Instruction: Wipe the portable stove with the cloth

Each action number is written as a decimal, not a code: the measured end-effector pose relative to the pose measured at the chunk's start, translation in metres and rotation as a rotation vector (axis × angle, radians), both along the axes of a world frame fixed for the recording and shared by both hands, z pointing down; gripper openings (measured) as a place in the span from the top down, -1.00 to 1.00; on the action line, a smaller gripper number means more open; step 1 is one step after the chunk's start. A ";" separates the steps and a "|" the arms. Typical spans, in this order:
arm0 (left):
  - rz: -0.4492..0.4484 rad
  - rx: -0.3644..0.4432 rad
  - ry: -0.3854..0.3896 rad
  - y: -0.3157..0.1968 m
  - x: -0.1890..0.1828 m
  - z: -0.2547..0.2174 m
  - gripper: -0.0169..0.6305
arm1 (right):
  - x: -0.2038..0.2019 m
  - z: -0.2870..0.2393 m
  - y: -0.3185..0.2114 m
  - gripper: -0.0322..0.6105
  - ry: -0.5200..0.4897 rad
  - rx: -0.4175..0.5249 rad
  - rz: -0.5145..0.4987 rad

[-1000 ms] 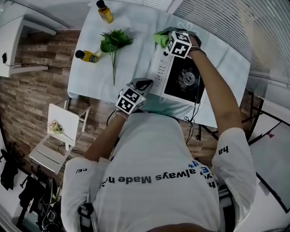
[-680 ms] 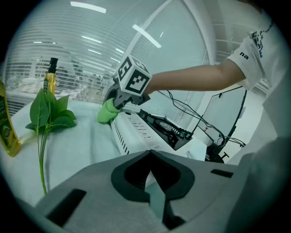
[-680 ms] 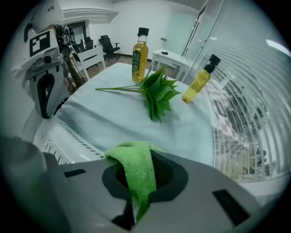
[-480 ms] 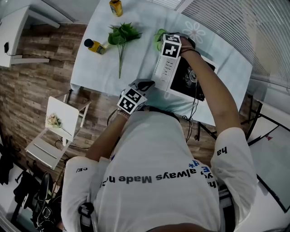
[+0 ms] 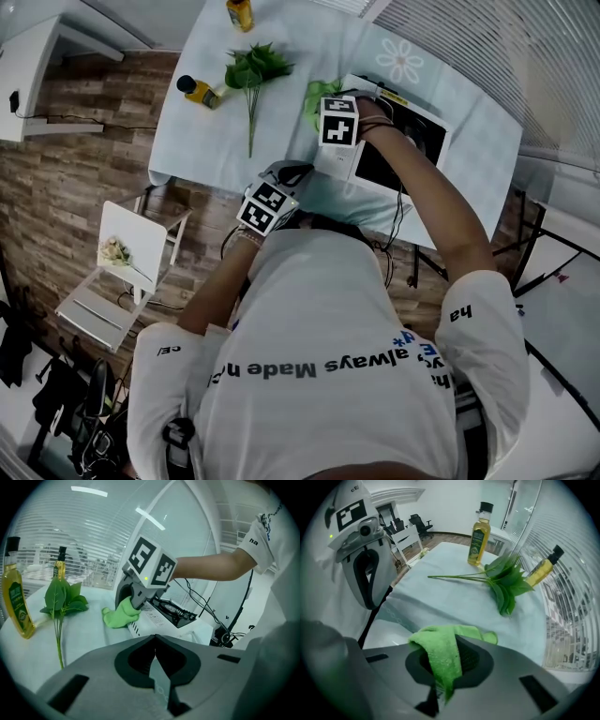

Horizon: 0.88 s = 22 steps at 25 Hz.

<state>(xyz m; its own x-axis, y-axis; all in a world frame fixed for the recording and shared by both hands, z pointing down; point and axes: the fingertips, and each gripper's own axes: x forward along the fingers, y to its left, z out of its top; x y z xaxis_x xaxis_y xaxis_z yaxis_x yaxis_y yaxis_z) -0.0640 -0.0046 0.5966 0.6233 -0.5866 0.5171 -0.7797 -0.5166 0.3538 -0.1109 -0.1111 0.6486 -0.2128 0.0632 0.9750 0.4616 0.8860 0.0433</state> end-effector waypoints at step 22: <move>-0.176 0.202 -0.027 -0.029 -0.069 -0.093 0.91 | 0.019 -0.126 0.052 0.83 -0.572 -0.063 0.512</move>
